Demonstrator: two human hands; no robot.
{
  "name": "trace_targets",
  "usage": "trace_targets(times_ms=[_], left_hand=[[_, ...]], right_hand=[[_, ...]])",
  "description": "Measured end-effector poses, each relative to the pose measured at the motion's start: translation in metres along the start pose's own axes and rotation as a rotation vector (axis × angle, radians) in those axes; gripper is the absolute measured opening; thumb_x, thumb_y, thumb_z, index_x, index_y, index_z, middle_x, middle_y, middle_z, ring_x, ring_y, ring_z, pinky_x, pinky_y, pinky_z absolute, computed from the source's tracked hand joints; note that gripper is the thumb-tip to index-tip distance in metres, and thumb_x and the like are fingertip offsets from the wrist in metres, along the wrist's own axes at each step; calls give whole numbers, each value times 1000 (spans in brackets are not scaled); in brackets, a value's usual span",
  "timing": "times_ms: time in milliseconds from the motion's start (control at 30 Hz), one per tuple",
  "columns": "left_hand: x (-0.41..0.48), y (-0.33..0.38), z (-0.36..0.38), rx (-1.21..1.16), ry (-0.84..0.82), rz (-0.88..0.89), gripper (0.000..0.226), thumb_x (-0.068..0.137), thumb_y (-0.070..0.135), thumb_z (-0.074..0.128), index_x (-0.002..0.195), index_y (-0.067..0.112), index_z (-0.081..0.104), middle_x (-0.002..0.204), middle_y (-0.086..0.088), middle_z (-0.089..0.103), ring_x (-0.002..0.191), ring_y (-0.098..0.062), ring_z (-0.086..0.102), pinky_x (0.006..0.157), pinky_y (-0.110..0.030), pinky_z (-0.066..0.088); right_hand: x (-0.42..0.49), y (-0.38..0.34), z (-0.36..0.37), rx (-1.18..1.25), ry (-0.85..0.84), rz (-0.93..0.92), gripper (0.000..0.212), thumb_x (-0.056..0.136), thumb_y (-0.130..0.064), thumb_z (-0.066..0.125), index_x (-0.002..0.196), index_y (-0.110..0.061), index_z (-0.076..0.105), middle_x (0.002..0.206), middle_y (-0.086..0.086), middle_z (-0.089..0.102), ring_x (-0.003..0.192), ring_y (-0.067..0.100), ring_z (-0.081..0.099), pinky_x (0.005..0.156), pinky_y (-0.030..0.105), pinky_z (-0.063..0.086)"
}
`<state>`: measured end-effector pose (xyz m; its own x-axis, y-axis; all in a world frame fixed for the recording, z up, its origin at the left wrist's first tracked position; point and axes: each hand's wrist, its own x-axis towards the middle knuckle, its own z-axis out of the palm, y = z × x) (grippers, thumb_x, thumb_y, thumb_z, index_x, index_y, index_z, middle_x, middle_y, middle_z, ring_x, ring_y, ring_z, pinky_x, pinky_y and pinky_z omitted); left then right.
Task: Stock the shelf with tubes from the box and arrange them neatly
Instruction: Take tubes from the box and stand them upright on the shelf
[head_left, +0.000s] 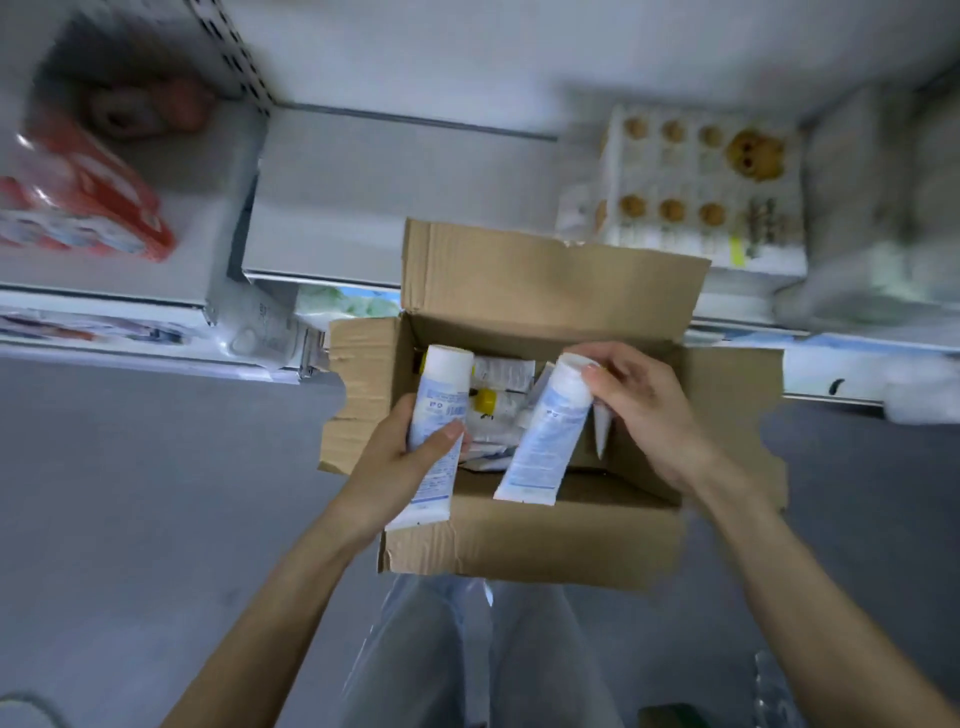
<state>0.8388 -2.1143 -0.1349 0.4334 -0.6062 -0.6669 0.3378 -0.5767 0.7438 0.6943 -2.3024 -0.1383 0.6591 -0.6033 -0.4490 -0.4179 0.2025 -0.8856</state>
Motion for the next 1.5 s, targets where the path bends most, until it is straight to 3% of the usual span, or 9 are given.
trace_targets(times_ms=[167, 300, 567, 800, 933, 1033, 1233, 1333, 1500], left_hand=[[-42, 49, 1, -20, -80, 73, 30, 91, 22, 56, 121, 22, 53, 112, 1, 68, 102, -13, 65, 90, -32, 52], [-82, 85, 10, -134, -163, 114, 25, 89, 28, 51, 113, 25, 59, 109, 6, 70, 100, -8, 66, 76, -17, 52], [-129, 131, 17, -115, -203, 156, 36, 73, -1, 73, 104, 14, 62, 92, -3, 74, 82, -19, 71, 64, -26, 54], [-149, 179, 0, 84, -319, 243, 58, 58, 19, 81, 112, 16, 61, 103, -6, 72, 94, -25, 69, 79, -37, 55], [-158, 202, -5, 236, -371, 298, 53, 62, 15, 81, 111, 15, 61, 105, -6, 71, 96, -22, 67, 83, -36, 54], [-161, 213, -4, 312, -401, 302, 47, 68, 7, 80, 111, 12, 60, 103, -2, 71, 94, -17, 68, 80, -30, 54], [-161, 230, -2, 331, -396, 291, 38, 78, 28, 75, 109, 11, 61, 101, -8, 71, 91, -21, 69, 73, -29, 52], [-151, 249, -7, 200, -247, 264, 36, 84, 35, 66, 102, 4, 60, 81, -10, 71, 73, -24, 67, 69, -36, 53], [-140, 283, -7, 110, -186, 237, 27, 90, 26, 61, 105, 4, 56, 77, -15, 70, 78, -32, 70, 69, -40, 57]], right_hand=[[-40, -58, 14, 130, -29, 44, 22, 97, -18, 47, 95, -10, 67, 56, -13, 50, 53, 0, 40, 51, 14, 34], [-68, -105, 29, 156, -10, -17, 26, 96, -20, 48, 74, -13, 59, 53, -6, 44, 49, 5, 39, 48, 17, 34], [-106, -166, 20, 172, 43, -76, 13, 97, -18, 47, 89, -12, 55, 58, -1, 48, 49, 9, 42, 44, 17, 36], [-122, -224, -22, -294, -198, -143, 33, 83, -17, 71, 110, -9, 54, 107, 10, 62, 84, 17, 62, 58, 20, 50], [-129, -249, -39, -218, -407, -28, 35, 82, -6, 70, 111, 1, 53, 101, 10, 63, 89, 15, 65, 72, 24, 56], [-137, -261, -42, -424, -512, -62, 29, 81, -9, 72, 105, 2, 63, 90, 3, 63, 81, 8, 61, 66, 15, 49], [-147, -265, -60, -661, -480, -160, 19, 83, -25, 71, 82, -8, 64, 72, -8, 54, 68, 5, 47, 58, 19, 33], [-151, -266, -89, -571, -379, -135, 15, 82, -26, 72, 78, -15, 62, 71, -10, 54, 71, 6, 49, 60, 19, 35], [-160, -258, -140, -191, -106, -48, 40, 73, -31, 74, 96, 2, 67, 82, 1, 59, 76, 10, 54, 66, 20, 40]])
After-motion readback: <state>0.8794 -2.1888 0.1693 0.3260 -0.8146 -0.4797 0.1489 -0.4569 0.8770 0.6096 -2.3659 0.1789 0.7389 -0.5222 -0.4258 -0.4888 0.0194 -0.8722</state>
